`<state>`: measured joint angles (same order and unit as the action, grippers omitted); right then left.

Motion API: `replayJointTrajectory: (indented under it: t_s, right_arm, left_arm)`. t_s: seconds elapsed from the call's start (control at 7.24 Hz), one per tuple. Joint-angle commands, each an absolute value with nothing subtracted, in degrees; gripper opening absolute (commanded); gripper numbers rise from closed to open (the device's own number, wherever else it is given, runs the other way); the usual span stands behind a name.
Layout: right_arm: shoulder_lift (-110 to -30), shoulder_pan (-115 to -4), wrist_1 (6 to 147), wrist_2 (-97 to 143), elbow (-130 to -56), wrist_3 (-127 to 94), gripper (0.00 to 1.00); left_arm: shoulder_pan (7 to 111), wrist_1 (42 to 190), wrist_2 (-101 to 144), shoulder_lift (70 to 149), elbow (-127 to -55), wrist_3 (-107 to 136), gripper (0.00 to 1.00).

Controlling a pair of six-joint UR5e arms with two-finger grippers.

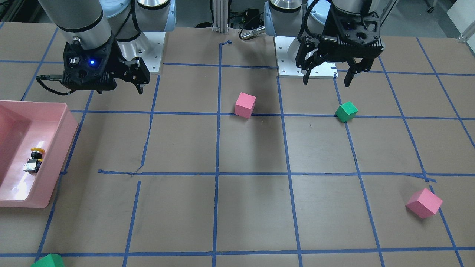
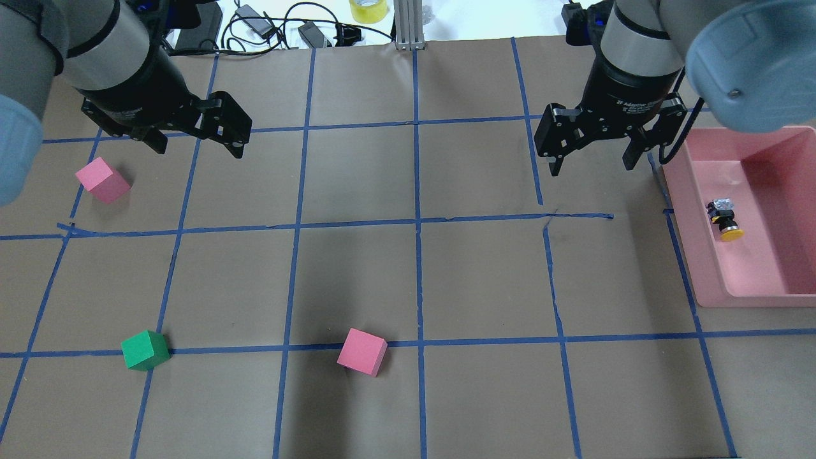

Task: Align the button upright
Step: 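Move the right gripper toward the pink bin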

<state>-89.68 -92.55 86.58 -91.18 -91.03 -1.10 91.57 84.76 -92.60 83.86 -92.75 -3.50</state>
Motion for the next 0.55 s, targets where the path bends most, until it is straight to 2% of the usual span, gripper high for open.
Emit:
replayJointTrajectory:
  t_s: [0.0, 0.41]
  right_arm:
    - [-89.74, -92.55, 80.65, -91.32, -91.23, -1.14, 1.00]
    - [-89.82, -92.55, 80.60, -91.49, -90.62, -1.23, 1.00]
  left_arm:
    - [91.58, 84.55, -92.20, 83.94, -92.81, -3.52, 1.00]
    - [91.41, 85.42, -92.81, 83.67, -92.46, -3.43, 1.00]
